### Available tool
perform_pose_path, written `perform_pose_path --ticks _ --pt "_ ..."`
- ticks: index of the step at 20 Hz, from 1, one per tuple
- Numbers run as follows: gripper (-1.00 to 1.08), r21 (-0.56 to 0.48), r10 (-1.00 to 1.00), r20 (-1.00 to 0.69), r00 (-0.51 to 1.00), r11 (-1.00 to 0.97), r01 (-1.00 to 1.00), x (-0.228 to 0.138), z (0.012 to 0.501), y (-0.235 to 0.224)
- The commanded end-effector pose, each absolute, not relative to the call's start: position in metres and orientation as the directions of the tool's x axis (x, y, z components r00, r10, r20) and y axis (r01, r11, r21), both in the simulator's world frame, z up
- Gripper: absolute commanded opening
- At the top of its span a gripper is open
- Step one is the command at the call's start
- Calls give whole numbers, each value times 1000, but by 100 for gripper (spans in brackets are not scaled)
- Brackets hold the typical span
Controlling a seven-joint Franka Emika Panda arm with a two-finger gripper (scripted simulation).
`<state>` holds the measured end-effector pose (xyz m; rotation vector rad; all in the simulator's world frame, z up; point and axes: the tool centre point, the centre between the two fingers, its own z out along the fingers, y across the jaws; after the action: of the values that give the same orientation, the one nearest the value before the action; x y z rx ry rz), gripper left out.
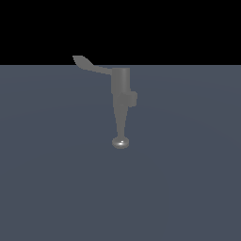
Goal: Turn on the faucet by rotating a designated handle.
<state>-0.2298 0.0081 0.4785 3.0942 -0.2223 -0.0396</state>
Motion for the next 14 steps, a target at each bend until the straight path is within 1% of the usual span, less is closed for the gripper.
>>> perform_pose_path --ticks 1,14 --pt "-100 48 -190 -19 982 -981 -189 -220 475 10" --pt "-100 76 -459 14 889 -886 -458 -160 448 26"
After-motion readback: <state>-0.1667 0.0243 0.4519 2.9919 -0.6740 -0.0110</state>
